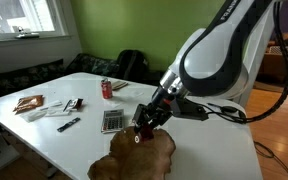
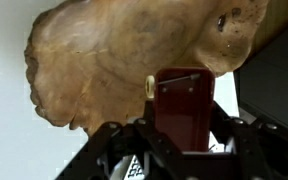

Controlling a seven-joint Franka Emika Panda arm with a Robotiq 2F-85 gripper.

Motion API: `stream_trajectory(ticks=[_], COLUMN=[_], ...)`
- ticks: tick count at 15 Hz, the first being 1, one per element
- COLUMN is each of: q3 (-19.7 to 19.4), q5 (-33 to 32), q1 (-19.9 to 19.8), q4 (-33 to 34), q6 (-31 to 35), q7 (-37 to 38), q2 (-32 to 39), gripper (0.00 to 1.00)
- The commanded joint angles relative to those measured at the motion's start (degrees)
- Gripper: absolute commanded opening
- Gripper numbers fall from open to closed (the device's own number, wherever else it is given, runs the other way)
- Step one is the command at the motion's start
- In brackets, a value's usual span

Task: Pick up the red trolley and put it in the brown bowl

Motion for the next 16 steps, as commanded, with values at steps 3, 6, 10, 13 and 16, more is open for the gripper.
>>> stream_trajectory(ticks=[3,6,10,13,16], q3=[3.32,4.38,9.46,10.92,8.76], q5=[-11.55,-15.22,-18.68,-21.3,-23.83], q1=[-6.42,-7.96,-12.77,-14.55,-12.68], q4=[3.37,3.5,2.92,2.68,3.56], q6=[1.2,0.97,5.37,11.9,13.23], q7=[2.51,3.76,4.41,6.52,8.88], q2=[12.04,14.15,14.34,13.18,12.59], gripper=[0.29,0.85,1.0,1.0,1.0])
